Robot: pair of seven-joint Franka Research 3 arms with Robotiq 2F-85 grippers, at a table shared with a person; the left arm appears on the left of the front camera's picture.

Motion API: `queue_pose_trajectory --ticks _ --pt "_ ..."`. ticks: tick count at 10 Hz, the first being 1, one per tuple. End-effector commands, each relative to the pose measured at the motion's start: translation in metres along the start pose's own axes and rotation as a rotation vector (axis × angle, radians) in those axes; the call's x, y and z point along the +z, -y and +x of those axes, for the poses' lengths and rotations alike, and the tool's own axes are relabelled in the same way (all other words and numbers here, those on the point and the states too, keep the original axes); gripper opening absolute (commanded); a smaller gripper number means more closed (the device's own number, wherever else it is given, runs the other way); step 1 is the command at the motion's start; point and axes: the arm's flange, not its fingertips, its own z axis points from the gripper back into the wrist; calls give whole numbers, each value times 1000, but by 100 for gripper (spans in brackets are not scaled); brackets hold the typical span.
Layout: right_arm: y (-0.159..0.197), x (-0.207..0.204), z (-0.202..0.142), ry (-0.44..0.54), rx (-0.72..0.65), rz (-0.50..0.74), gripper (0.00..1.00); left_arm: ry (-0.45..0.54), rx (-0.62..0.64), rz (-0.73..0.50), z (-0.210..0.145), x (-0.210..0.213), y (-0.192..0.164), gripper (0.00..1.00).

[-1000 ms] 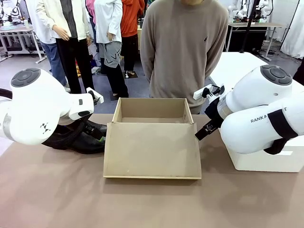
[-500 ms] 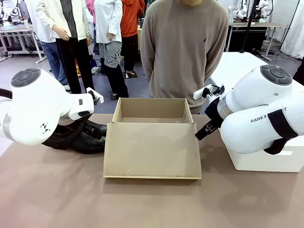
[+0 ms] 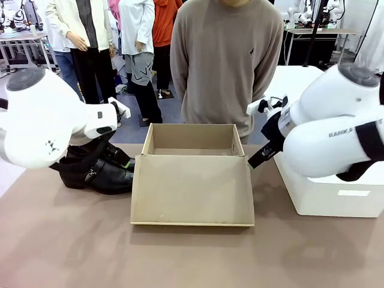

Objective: Pack the shoes into the box.
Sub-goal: Place one shoe of the Shoes into the Shoes Box.

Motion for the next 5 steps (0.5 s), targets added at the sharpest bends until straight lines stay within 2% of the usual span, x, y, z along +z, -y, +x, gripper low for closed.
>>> queue_pose_trajectory --ticks 1,5 --pt "10 32 11 12 26 44 100 -15 -47 -9 14 31 -2 100" --pt "8 71 19 40 77 86 100 18 -102 1 27 72 -2 100"
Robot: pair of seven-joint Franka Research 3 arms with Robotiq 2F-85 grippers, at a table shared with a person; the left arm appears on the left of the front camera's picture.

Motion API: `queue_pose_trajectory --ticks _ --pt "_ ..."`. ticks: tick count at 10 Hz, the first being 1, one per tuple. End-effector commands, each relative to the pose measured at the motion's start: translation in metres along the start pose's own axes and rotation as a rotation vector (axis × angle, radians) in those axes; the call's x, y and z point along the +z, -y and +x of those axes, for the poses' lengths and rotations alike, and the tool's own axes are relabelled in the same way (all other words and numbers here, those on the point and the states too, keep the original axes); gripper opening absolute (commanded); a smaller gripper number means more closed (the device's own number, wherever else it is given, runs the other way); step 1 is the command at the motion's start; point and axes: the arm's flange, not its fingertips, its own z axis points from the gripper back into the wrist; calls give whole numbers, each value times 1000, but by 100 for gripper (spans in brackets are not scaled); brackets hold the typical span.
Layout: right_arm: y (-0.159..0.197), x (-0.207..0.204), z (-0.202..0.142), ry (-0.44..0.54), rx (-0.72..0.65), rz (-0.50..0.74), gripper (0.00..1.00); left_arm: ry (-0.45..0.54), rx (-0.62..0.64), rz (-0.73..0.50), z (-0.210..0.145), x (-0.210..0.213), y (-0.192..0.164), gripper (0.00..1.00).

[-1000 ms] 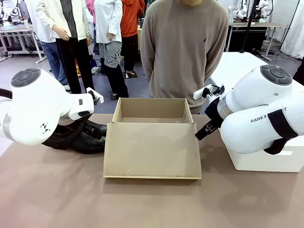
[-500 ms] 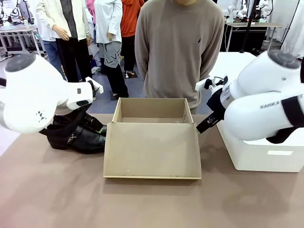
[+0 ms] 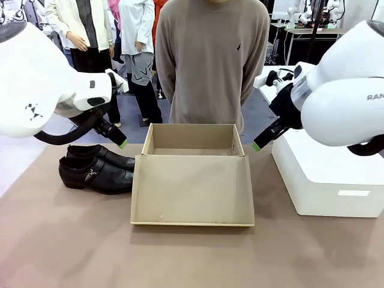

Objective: Pack the shoes into the box.
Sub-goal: Place one shoe of the Shoes into the Shoes Box.

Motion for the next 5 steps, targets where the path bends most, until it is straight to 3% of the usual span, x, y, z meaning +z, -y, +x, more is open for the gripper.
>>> queue_pose_trajectory --ticks 1,5 --pt "7 12 -6 32 61 87 100 37 -61 -49 -5 5 -8 100" --pt "15 59 -26 190 199 223 100 245 -296 -179 1 38 -20 100"
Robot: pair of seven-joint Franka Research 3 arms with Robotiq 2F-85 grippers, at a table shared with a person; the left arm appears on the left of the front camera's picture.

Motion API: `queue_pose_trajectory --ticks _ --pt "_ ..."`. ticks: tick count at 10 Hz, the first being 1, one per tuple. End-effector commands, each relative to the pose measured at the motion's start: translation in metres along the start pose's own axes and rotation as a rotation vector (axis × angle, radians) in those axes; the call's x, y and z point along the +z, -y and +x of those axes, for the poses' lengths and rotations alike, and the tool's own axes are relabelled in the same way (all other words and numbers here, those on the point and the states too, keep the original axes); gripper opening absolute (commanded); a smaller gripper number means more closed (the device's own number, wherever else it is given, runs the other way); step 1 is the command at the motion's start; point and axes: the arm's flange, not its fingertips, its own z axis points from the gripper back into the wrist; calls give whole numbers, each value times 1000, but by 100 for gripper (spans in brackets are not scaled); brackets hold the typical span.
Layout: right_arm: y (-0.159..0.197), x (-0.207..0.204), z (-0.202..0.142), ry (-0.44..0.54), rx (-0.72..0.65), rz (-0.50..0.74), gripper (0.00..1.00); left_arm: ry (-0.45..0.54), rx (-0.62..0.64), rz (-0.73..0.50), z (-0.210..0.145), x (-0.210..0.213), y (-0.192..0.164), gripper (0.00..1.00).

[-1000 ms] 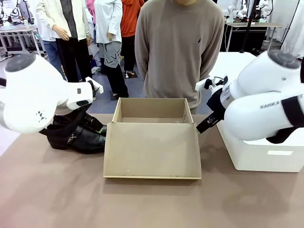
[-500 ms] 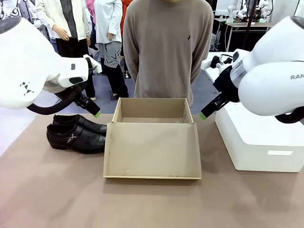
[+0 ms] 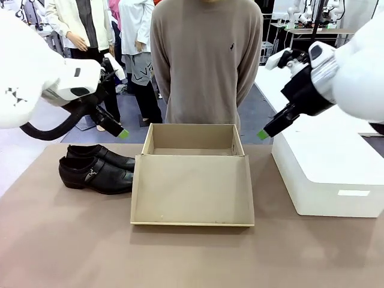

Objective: Pack the shoes into the box.
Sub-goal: Place one shoe of the Shoes into the Shoes Box.

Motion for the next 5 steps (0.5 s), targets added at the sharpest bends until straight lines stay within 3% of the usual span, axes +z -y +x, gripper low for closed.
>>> queue_pose_trajectory --ticks 1,5 --pt "1 16 -28 81 73 113 100 114 -85 -123 -6 12 -12 100" --pt "1 48 -43 204 142 205 100 191 -103 -219 -18 34 -29 100"
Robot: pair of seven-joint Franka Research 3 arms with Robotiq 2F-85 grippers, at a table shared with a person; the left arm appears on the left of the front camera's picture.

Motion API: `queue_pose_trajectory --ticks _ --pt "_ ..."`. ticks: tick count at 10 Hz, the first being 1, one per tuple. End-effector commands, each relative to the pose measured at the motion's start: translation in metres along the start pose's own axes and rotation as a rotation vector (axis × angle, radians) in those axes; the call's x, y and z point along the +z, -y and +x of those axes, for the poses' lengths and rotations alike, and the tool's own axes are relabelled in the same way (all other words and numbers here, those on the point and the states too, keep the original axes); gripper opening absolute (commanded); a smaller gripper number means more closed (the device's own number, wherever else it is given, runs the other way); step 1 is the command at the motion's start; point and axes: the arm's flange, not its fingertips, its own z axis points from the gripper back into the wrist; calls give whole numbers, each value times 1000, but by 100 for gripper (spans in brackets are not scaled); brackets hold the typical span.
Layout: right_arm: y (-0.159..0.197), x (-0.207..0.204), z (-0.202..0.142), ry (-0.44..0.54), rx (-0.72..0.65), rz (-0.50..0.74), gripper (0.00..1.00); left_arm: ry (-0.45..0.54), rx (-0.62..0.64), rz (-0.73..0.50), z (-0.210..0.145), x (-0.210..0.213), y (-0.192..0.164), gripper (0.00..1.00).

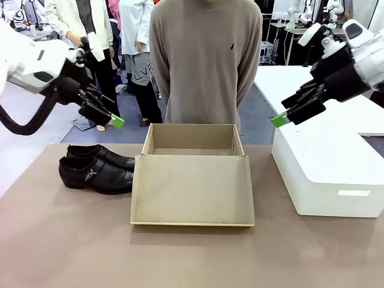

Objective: Pack the shoes into the box.
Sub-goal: Place one shoe of the Shoes into the Shoes Box.

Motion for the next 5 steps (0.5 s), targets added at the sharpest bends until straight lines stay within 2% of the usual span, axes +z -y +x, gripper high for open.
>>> queue_pose_trajectory --ticks 1,4,5 --pt "-16 6 -32 68 42 45 100 18 1 -24 -14 6 -13 100" --pt "-18 10 -35 71 39 38 100 9 35 -8 -24 8 -15 100" --pt "-1 19 -2 46 18 21 100 8 21 -13 -19 11 -13 100"
